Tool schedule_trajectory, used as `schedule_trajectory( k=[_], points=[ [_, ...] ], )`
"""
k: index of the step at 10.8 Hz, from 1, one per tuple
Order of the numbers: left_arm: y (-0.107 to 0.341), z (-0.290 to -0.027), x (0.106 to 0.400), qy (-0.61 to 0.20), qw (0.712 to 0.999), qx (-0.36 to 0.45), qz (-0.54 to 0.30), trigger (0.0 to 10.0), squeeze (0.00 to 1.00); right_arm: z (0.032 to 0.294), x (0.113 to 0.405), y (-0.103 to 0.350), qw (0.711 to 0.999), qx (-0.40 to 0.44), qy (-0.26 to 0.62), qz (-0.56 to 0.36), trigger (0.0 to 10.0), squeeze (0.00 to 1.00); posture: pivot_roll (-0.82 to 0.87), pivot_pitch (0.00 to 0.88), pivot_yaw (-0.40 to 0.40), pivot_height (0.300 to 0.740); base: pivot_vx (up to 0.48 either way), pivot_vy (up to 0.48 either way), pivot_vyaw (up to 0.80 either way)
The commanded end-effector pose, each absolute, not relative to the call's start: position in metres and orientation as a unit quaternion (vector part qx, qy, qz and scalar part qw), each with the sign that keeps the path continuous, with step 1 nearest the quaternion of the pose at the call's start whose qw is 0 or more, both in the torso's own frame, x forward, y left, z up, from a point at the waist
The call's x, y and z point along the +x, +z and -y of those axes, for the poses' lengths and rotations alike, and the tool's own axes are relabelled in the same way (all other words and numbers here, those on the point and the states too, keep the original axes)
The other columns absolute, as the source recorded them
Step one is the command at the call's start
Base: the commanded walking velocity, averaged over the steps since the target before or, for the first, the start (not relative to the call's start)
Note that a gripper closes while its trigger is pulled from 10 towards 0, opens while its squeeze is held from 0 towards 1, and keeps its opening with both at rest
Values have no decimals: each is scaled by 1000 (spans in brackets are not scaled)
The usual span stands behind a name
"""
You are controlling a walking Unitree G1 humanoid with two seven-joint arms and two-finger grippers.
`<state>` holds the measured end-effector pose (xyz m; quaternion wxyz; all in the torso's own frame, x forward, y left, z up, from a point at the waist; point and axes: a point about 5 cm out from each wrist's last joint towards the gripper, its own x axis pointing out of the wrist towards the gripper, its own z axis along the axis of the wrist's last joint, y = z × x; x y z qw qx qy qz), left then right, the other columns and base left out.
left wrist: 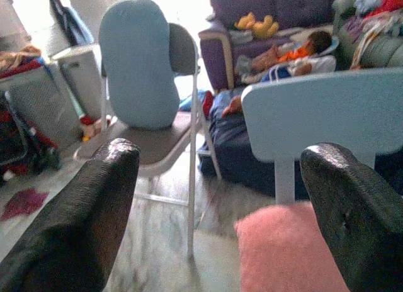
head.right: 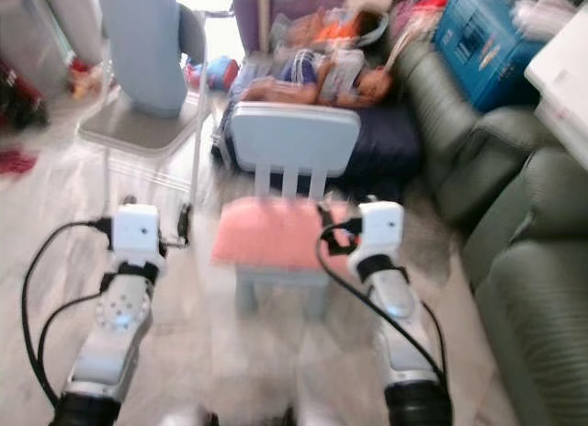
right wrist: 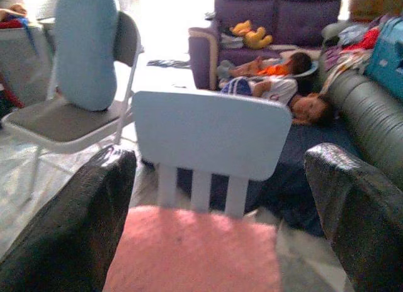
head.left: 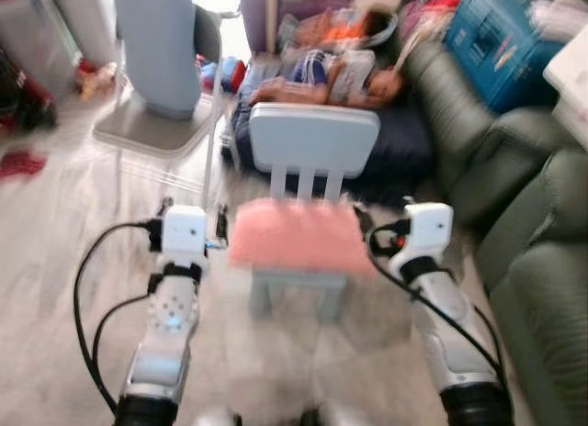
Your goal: Move the pillow to the sofa
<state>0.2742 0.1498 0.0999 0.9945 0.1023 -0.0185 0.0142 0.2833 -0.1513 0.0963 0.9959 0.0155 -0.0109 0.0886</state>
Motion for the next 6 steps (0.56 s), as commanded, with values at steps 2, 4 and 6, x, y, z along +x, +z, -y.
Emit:
schedule_trajectory(
  k=[2,4,6],
  points=[
    [101,-155,275,19,993,112,20,10000,0,148,284,95,995,13,96,8,10000,0,-27,82,-67,740,480,0,0],
    [101,-154,276,20,993,113,19,10000,0,147,286,95,996,14,93,8,10000,0,-24,81,-64,740,431,0,0],
    [101,-154,276,21,993,111,18,10000,0,145,286,94,996,13,94,6,10000,0,-22,83,-63,740,341,-332,0]
  ],
)
